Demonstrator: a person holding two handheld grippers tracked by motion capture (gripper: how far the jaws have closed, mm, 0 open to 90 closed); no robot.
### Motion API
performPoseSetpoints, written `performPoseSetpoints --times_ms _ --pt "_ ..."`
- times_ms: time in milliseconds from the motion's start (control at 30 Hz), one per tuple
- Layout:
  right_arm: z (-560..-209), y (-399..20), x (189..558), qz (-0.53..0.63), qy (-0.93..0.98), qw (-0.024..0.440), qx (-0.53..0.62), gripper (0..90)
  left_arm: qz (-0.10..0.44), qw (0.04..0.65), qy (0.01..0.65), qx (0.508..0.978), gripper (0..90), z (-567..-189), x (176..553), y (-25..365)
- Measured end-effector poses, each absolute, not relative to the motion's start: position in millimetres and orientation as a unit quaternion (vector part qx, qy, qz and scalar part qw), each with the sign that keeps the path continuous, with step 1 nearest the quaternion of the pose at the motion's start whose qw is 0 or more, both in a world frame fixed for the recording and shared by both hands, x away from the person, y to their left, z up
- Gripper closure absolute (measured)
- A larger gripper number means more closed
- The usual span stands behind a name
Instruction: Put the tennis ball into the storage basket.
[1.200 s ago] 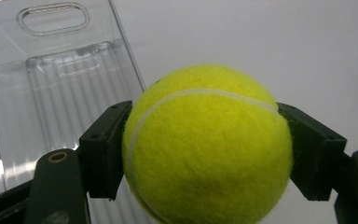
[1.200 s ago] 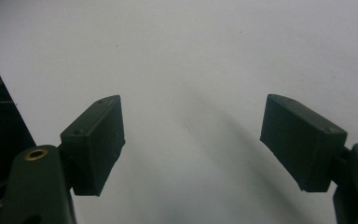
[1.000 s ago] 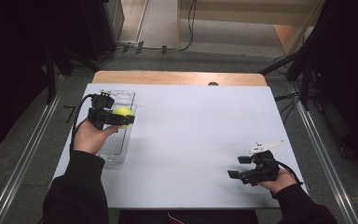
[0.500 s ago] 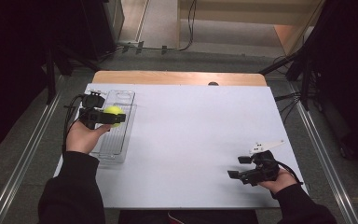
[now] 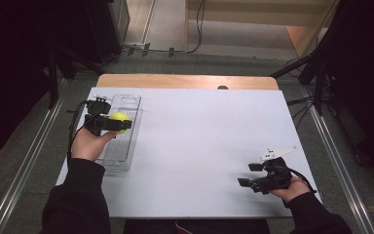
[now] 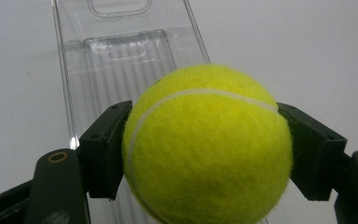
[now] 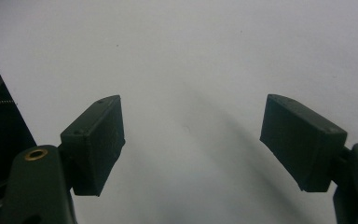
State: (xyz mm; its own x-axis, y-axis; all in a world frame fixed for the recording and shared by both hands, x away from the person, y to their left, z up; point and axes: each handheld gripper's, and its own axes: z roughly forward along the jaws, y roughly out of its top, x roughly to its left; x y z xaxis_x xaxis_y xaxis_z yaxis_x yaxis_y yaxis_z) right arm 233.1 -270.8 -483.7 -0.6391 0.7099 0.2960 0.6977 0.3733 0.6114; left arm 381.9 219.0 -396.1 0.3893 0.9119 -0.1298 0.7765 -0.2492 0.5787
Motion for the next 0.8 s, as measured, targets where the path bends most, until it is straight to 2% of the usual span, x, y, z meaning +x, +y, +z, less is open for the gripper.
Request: performPoseSetpoints --times_ms 667,800 --pt "-484 -271 233 0.366 0.828 0.009 0.425 19.7 0.113 0.284 0.555 0.774 25.0 -411 387 223" --pt "-484 -271 233 0.366 0.828 0.009 0.425 19.6 0.112 0.292 0.555 0.771 18.5 -407 387 225"
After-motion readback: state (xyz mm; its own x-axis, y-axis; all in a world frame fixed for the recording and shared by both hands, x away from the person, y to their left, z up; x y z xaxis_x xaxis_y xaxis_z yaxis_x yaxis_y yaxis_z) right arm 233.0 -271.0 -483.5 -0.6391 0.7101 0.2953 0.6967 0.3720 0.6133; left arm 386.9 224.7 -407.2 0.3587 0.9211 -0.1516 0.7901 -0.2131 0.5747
